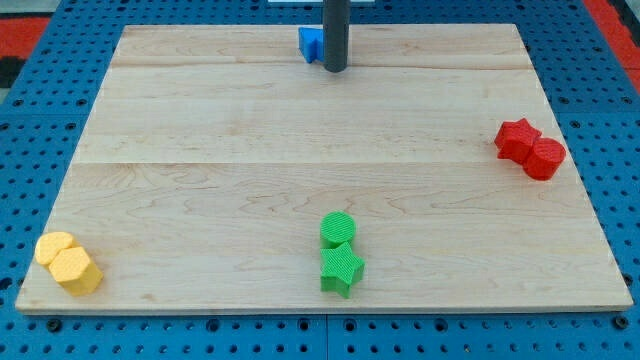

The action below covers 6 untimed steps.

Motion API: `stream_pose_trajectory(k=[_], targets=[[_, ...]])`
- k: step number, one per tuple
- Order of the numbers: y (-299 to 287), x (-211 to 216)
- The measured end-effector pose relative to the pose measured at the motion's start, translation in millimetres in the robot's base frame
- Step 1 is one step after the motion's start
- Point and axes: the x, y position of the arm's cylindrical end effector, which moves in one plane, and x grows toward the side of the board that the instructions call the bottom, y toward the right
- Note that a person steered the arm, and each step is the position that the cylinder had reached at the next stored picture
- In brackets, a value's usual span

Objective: Push the blue cube and blue triangle towards left

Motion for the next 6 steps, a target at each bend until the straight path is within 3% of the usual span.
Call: stream_pose_trajectory(k=[4,6], targets=[[61.8,5.6],[54.9,-33.8]])
